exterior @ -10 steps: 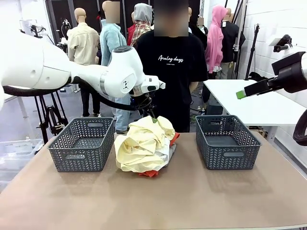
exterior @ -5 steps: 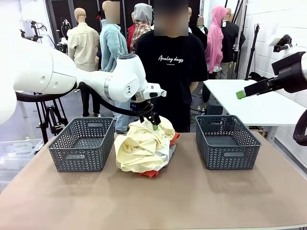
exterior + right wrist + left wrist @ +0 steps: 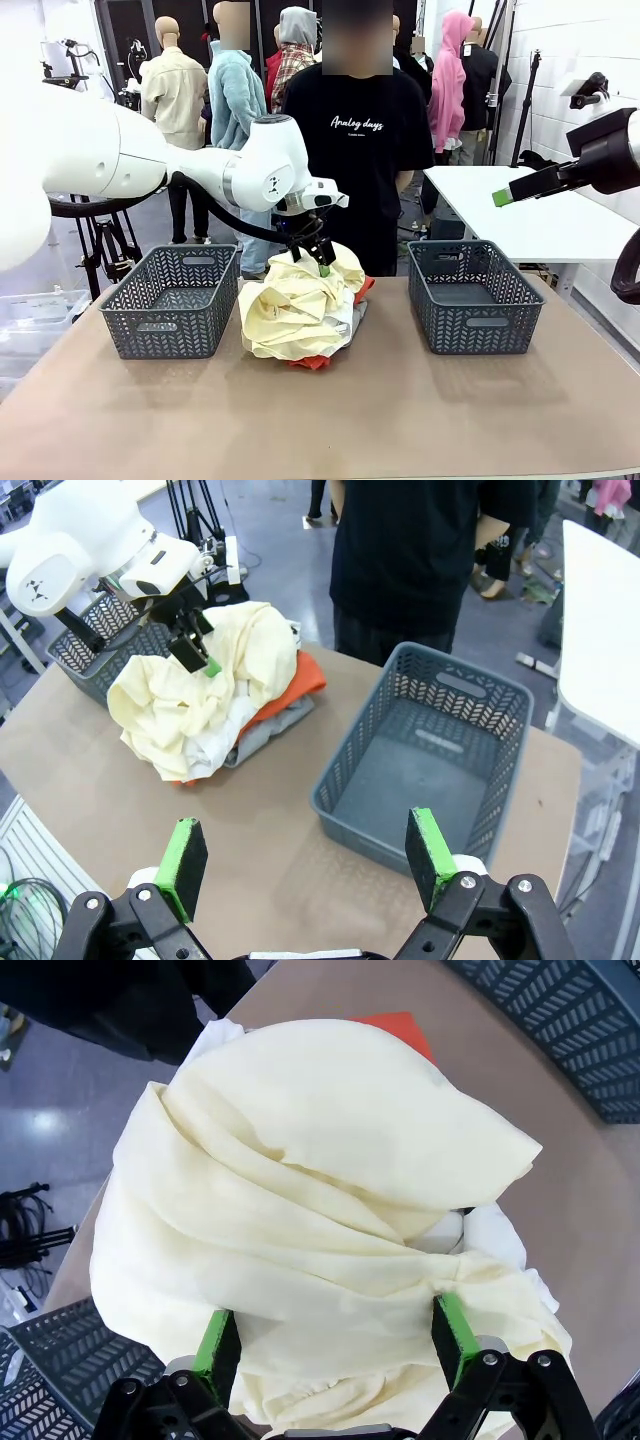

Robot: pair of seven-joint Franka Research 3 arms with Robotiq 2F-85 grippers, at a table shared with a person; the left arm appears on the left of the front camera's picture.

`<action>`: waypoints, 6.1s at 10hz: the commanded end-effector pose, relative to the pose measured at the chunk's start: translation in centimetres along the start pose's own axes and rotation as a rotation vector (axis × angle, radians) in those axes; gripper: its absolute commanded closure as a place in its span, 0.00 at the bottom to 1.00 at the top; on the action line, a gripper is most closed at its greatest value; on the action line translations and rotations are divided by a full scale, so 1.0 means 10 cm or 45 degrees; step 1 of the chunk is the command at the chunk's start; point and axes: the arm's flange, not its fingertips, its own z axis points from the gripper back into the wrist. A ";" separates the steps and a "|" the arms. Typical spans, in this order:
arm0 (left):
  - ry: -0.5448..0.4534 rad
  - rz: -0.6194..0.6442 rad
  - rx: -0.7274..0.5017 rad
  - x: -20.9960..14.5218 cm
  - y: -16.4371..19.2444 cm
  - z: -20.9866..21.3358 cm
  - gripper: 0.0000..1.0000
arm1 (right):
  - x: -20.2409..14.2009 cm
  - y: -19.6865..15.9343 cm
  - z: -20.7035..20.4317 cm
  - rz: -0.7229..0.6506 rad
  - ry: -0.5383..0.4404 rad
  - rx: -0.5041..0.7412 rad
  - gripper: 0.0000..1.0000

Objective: Sort the tops and bottoms.
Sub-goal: Lift clothes from the center of the table with your left hand, then sort the clothes according to human instructions.

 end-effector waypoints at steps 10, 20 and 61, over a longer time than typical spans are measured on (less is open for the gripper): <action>0.145 0.015 -0.047 -0.05 -0.03 -0.05 0.46 | -0.01 -0.01 -0.01 -0.010 0.008 0.009 0.00; 0.225 0.024 -0.047 -0.03 -0.04 0.13 1.00 | -0.01 -0.01 -0.01 -0.010 0.008 0.009 0.00; -0.319 -0.278 0.249 0.59 -0.39 3.34 1.00 | -0.01 -0.01 -0.01 -0.010 0.008 0.009 0.00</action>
